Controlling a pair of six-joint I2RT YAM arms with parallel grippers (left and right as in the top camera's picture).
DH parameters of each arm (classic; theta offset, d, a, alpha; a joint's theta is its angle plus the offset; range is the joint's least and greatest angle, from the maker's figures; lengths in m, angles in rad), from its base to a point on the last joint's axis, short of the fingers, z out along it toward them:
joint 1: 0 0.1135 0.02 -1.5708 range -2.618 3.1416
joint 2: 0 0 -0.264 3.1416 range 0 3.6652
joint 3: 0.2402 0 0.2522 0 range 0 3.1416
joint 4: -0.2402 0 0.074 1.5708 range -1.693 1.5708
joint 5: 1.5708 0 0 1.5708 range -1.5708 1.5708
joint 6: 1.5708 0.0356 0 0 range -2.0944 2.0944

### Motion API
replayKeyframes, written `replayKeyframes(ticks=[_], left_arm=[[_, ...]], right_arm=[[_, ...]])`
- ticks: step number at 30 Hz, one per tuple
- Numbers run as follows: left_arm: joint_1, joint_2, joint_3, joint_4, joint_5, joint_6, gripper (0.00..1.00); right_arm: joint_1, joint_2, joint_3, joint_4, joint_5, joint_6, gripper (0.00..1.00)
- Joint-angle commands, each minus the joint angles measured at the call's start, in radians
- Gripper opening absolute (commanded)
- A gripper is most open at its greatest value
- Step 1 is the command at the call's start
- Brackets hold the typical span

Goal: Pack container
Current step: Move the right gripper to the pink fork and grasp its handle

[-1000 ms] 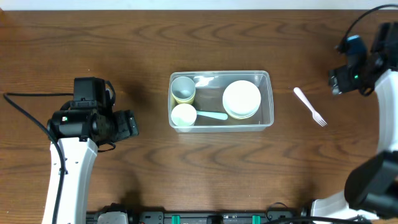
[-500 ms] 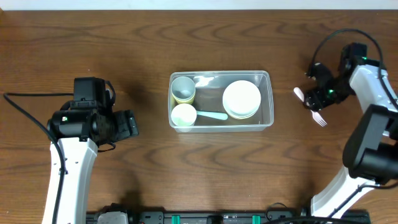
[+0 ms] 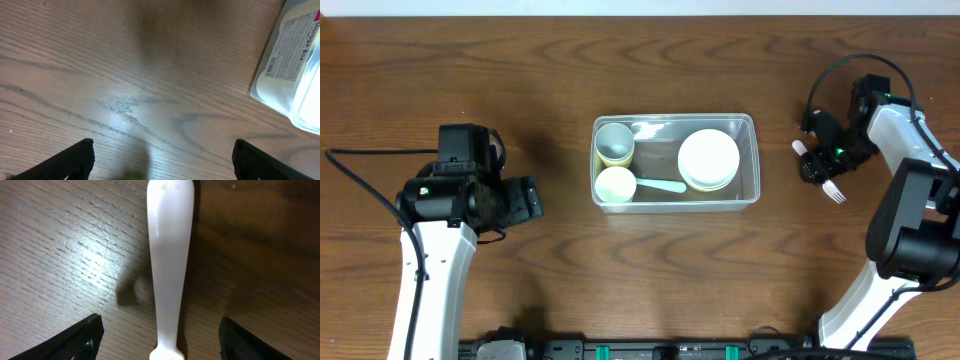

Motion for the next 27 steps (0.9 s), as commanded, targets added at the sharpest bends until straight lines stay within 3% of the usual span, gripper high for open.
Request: replayKeyframes(ticks=[1,15,19,20,27], left_arm=[[0.005,0.004,0.000,0.001,0.000,-0.013,0.88],[0.005,0.004,0.000,0.001,0.000,-0.013,0.88],[0.005,0.004,0.000,0.001,0.000,-0.013,0.88],[0.005,0.004,0.000,0.001,0.000,-0.013,0.88],[0.005,0.004,0.000,0.001,0.000,-0.013,0.88]], right_arm=[[0.008,0.012,-0.013,0.000,0.016,0.022,0.75],[0.008,0.012,-0.103,0.072,0.006,0.032,0.74],[0.008,0.012,-0.103,0.089,0.006,0.061,0.64],[0.008,0.012,-0.103,0.097,0.006,0.074,0.57],[0.008,0.012,-0.103,0.112,0.006,0.093,0.30]])
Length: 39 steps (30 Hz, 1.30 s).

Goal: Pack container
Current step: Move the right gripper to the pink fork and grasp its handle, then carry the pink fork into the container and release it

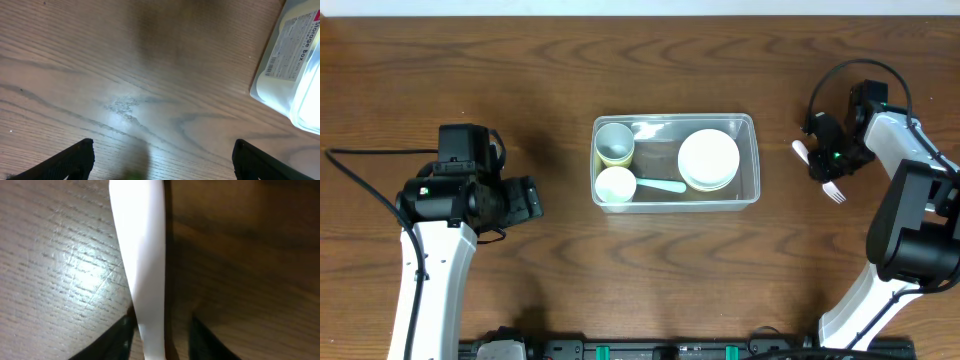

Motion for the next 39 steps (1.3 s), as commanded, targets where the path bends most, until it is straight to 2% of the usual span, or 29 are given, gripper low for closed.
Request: replayKeyframes(ticks=[1,8,20,25,31,39], left_arm=[[0.005,0.004,0.000,0.001,0.000,-0.013,0.88],[0.005,0.004,0.000,0.002,0.000,-0.013,0.88],[0.005,0.004,0.000,0.002,0.000,-0.013,0.88],[0.005,0.004,0.000,0.009,0.000,-0.013,0.88],[0.005,0.004,0.000,0.008,0.000,-0.013,0.88],[0.005,0.004,0.000,0.008,0.000,-0.013,0.88]], right_arm=[[0.008,0.024,-0.030,-0.002,-0.030,0.020,0.27],[0.008,0.024,-0.030,0.006,-0.030,0.036,0.12],[0.008,-0.030,-0.013,0.016,-0.031,0.062,0.04],[0.009,-0.163,0.006,0.013,-0.069,0.088,0.01],[0.060,-0.401,0.006,0.007,-0.166,0.106,0.01],[0.335,-0.640,0.006,-0.011,-0.164,0.058,0.01]])
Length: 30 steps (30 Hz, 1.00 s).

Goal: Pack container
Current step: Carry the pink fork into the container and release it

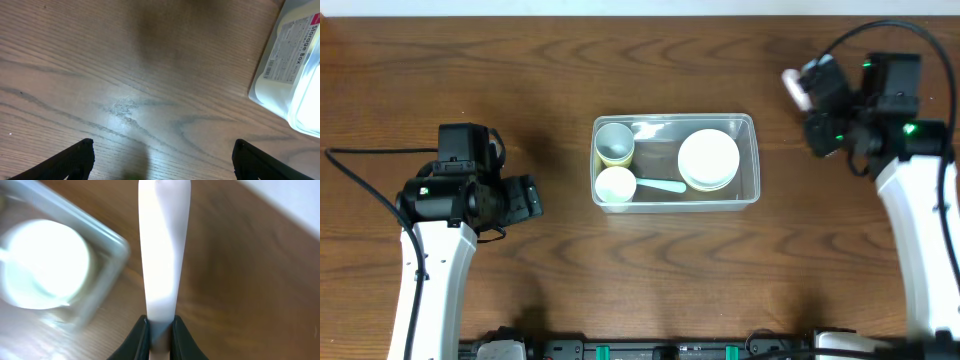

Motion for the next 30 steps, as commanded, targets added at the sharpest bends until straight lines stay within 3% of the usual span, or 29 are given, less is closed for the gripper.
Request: replayKeyframes(ticks=[1,8,22,30], left_arm=[[0.005,0.004,0.000,-0.004,0.000,-0.013,0.88],[0.005,0.004,0.000,-0.007,0.000,-0.013,0.88],[0.005,0.004,0.000,-0.014,0.000,-0.013,0.88],[0.005,0.004,0.000,-0.014,-0.001,-0.013,0.88]], right_arm=[[0.145,-0.057,0.009,-0.023,-0.029,-0.048,0.01],[0.394,-0.013,0.006,-0.084,0.047,-0.122,0.01],[0.613,0.207,0.006,-0.114,0.047,-0.181,0.01],[0.626,0.225,0.006,-0.114,0.099,-0.183,0.01]])
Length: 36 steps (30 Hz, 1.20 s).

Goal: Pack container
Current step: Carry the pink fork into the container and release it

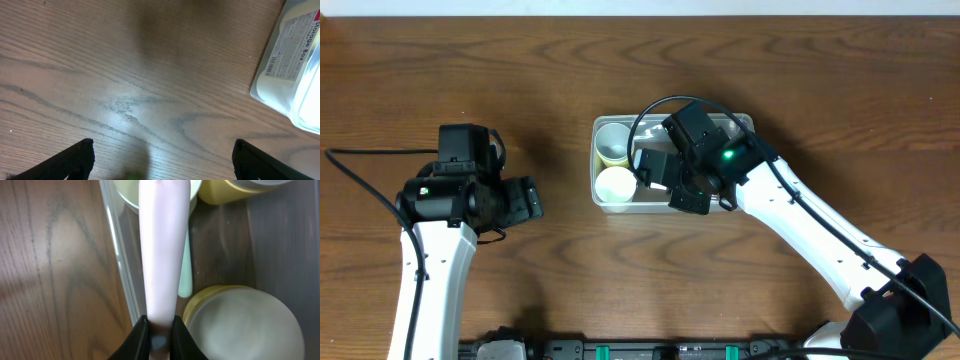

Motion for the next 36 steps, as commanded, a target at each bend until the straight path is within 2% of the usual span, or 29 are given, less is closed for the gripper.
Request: replayKeyframes(ticks=[1,8,9,10,11,26,33,34,36], left_arm=[[0.005,0.004,0.000,-0.002,-0.001,-0.013,0.88],[0.005,0.004,0.000,-0.002,-0.001,-0.013,0.88],[0.005,0.004,0.000,-0.002,0.000,-0.013,0.88],[0.005,0.004,0.000,-0.002,-0.001,-0.013,0.88],[0.005,0.004,0.000,-0.002,0.000,-0.013,0.88],[0.004,0.004,0.000,-0.003,0.000,-0.013,0.88],[-0.072,0.003,0.014,0.005,-0.019,-0.002,0.89],[-0.093,0.003,0.021,0.006,-0.039,-0.001,0.93],[-0.140,0.003,0.044,0.006,-0.084,0.000,0.98]], right_arm=[[0.002,0.009,0.006,-0.002,0.020,-0.014,0.01],[0.002,0.010,0.006,-0.001,0.020,-0.018,0.01],[0.002,0.009,0.006,0.000,0.020,-0.018,0.11],[0.002,0.009,0.006,0.000,0.020,-0.018,0.33],[0.002,0.009,0.006,0.000,0.020,-0.018,0.48],[0.002,0.009,0.006,0.007,0.020,-0.010,0.50],[-0.039,-0.054,0.016,0.136,0.143,0.220,0.54],[-0.058,-0.073,0.019,0.158,0.151,0.256,0.55],[-0.114,-0.124,0.028,0.198,0.150,0.359,0.65]])
